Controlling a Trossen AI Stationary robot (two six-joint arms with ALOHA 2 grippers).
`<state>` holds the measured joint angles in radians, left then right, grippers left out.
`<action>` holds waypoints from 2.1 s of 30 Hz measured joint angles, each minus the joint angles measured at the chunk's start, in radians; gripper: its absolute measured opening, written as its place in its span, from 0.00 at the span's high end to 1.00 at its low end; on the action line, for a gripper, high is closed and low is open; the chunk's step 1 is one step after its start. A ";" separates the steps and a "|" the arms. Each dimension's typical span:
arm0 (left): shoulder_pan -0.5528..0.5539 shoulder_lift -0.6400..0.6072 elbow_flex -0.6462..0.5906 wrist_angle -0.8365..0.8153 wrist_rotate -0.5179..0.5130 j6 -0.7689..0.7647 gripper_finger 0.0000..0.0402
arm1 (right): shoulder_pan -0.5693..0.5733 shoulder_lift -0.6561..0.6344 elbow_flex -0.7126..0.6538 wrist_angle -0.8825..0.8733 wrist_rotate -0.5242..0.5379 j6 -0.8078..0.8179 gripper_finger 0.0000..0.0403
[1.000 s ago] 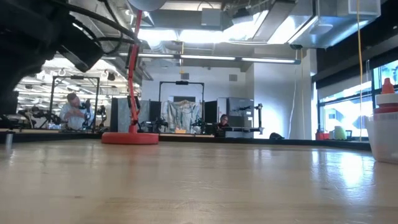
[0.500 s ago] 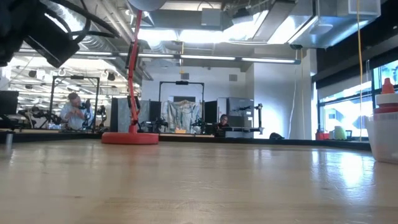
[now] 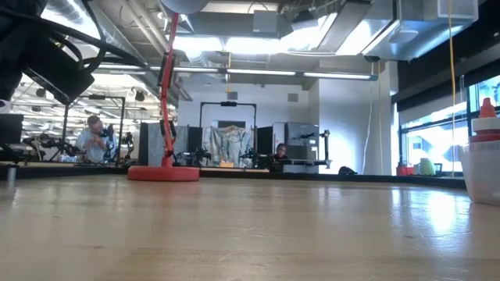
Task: Pick & Place food coloring
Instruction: Put the small pink bottle into the transparent container
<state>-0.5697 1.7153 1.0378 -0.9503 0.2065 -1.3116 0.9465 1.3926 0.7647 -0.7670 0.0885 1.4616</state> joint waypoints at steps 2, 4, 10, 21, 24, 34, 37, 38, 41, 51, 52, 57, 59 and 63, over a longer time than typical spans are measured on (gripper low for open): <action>0.000 0.000 0.000 0.007 -0.001 0.029 0.47 | 0.000 0.000 0.000 0.000 0.000 0.000 0.64; 0.000 0.000 0.000 0.006 -0.001 0.054 0.47 | 0.000 0.000 0.000 0.000 0.000 0.000 0.64; 0.002 0.000 0.000 0.006 0.003 0.051 0.47 | -0.001 0.000 0.000 0.000 -0.001 0.000 0.64; 0.002 0.000 0.000 0.005 0.002 0.042 0.64 | -0.001 0.000 0.000 0.000 -0.001 0.000 0.64; 0.002 0.000 0.000 0.005 0.002 0.042 0.70 | -0.001 0.000 0.000 0.000 -0.002 0.000 0.64; 0.002 -0.002 0.002 0.005 0.002 0.053 0.84 | -0.001 0.000 0.000 0.000 -0.004 0.000 0.64; 0.004 -0.002 0.002 0.016 0.003 0.082 0.85 | -0.001 0.000 0.009 -0.006 -0.009 0.000 0.64; 0.005 -0.002 0.002 0.024 0.003 0.092 0.85 | -0.001 0.000 0.016 -0.008 -0.013 0.000 0.64; 0.005 -0.003 0.002 0.059 0.004 0.114 0.85 | -0.001 0.000 0.046 -0.025 -0.031 -0.001 0.64; 0.005 -0.003 0.002 0.061 0.004 0.129 0.85 | -0.003 0.000 0.085 -0.031 0.061 -0.056 0.64; 0.005 -0.003 0.002 0.061 0.004 0.129 0.85 | -0.007 0.000 0.085 -0.031 0.070 -0.057 0.64; 0.005 -0.003 0.002 0.061 0.003 0.129 0.84 | -0.028 0.000 0.085 -0.027 0.086 -0.076 0.64; 0.005 -0.003 0.003 0.060 0.003 0.129 0.84 | -0.040 -0.001 0.085 -0.027 0.060 -0.084 0.64; 0.005 0.000 0.021 0.062 -0.013 0.133 0.84 | -0.051 -0.014 0.085 -0.031 -0.041 -0.076 0.64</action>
<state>-0.5648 1.7154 1.0584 -0.8882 0.1936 -1.1786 0.8950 1.3783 0.8497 -0.7977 0.0477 1.3855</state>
